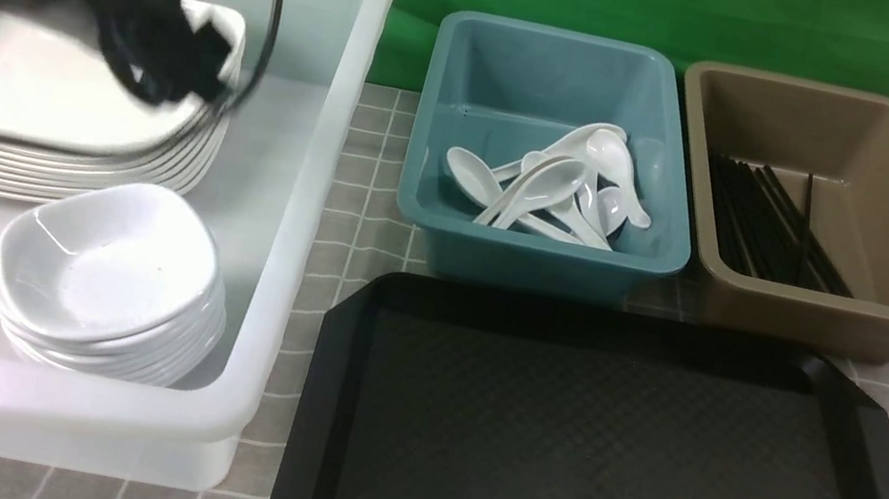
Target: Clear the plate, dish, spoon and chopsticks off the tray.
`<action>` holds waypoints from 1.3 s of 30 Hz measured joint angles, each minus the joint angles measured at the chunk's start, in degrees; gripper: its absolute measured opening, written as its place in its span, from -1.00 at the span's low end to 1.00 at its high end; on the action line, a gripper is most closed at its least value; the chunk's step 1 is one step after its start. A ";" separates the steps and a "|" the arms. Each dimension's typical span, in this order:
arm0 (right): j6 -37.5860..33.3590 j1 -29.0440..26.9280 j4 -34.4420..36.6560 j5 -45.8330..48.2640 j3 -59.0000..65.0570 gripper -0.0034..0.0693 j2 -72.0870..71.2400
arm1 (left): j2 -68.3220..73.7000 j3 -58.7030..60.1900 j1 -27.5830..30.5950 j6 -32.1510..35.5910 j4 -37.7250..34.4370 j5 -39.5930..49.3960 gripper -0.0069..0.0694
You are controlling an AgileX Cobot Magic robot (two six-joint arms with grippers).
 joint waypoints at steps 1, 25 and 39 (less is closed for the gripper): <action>0.00 0.00 0.00 0.00 0.00 -0.84 0.00 | -3.45 0.68 -0.79 0.16 -2.87 -0.47 0.08; 3.08 0.00 0.15 1.76 0.00 -0.76 0.00 | -51.28 53.78 -8.67 15.01 -29.27 -41.80 -0.79; 0.01 -11.27 -0.55 0.89 0.70 -0.75 -0.66 | -51.28 65.31 -8.67 15.67 -29.27 -41.50 -0.79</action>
